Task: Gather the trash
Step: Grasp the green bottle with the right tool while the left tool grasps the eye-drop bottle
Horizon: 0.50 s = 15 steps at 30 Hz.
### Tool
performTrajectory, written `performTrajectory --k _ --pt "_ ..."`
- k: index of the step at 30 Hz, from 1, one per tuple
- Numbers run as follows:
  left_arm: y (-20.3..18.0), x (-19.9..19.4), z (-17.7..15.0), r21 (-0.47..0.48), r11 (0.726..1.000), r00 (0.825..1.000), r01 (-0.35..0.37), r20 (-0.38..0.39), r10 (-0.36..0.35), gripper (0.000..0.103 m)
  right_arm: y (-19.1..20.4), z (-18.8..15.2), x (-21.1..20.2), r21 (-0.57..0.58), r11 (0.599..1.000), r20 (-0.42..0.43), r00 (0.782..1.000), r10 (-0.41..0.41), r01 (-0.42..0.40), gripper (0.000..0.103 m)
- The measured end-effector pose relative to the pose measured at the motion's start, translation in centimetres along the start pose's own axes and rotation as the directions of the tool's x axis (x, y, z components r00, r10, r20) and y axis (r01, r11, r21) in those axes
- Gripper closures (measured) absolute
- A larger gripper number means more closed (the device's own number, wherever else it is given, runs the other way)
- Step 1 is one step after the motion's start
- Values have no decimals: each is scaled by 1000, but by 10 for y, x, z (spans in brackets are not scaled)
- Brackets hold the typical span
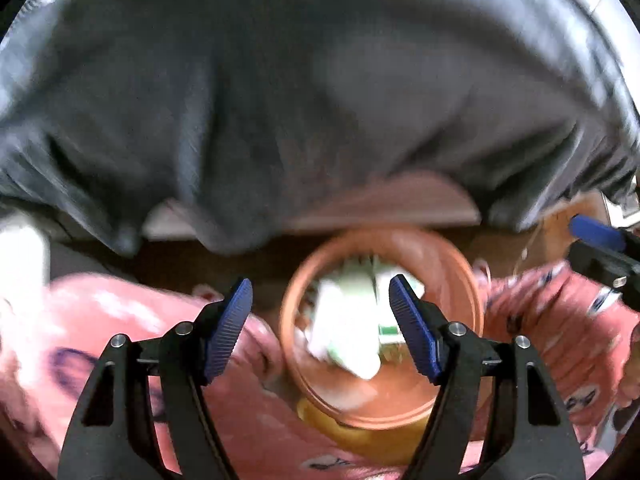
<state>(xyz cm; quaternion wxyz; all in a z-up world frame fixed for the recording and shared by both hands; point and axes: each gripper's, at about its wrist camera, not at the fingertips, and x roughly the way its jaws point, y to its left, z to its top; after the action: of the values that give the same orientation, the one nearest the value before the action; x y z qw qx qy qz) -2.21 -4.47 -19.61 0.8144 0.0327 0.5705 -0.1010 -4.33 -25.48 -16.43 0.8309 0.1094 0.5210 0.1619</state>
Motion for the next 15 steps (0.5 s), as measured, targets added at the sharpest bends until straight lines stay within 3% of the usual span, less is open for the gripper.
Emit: performTrajectory --k 4,7,9,15 --pt "6 -49 21 -23 1000 991 13 136 -9 26 22 49 -45 -99 995 144 989 22 -8 21" --pt "11 -78 35 -39 999 977 17 214 -8 23 31 100 -61 -156 987 237 972 4 34 20" --pt "16 -91 43 -50 999 969 23 249 -10 21 35 143 -60 -191 979 286 958 -17 74 20" --pt "40 -98 65 -105 994 963 30 271 0 21 36 265 -16 -256 952 296 951 -88 167 20"
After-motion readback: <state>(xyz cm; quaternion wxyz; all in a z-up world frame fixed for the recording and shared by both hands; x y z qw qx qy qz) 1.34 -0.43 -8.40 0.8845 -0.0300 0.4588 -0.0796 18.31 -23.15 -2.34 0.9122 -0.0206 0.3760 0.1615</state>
